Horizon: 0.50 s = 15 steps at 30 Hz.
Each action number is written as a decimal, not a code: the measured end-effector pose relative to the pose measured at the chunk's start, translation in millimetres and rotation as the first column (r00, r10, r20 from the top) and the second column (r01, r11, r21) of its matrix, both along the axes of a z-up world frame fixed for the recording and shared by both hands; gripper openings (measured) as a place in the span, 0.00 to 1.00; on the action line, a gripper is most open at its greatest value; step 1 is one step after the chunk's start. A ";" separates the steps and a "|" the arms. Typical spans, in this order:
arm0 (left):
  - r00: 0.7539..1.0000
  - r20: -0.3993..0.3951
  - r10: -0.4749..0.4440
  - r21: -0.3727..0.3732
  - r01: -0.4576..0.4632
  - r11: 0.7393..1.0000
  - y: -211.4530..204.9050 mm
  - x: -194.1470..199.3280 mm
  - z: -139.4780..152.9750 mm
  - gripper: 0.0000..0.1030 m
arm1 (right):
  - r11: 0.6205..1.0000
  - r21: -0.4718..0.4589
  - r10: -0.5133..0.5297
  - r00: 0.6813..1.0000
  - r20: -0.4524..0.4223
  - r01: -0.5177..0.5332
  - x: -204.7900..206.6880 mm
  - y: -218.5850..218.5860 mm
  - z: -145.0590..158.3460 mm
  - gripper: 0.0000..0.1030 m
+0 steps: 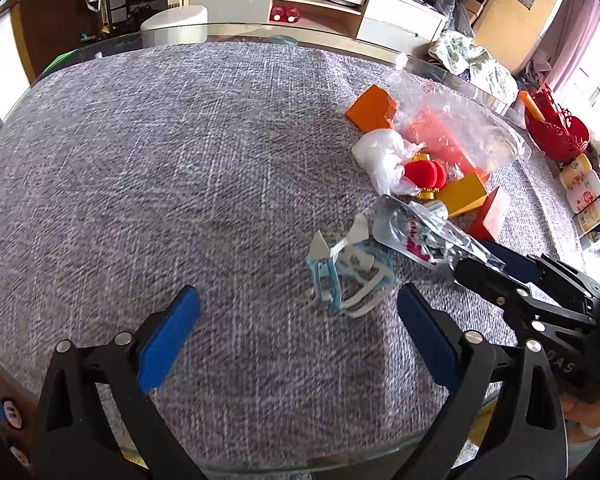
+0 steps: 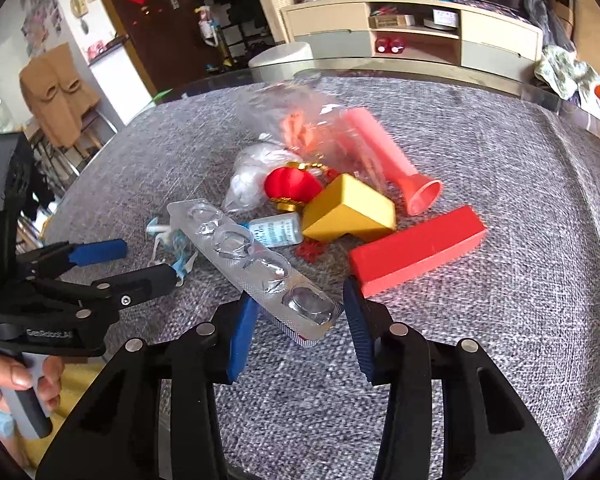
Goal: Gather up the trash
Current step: 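Grasp the blue-white mask with the left tool while the right tool grasps the pill blister pack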
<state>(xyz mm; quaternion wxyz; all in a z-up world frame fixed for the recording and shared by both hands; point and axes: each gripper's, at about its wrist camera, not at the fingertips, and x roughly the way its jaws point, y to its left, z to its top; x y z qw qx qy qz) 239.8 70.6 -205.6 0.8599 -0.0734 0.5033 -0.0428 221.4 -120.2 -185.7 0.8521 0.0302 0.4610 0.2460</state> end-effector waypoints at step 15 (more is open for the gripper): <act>0.998 0.021 -0.067 -0.021 0.067 0.998 -19.9 2.9 3.5 0.16 | 0.999 0.021 -0.036 0.999 -0.011 0.037 -21.9 -28.1 7.6 0.29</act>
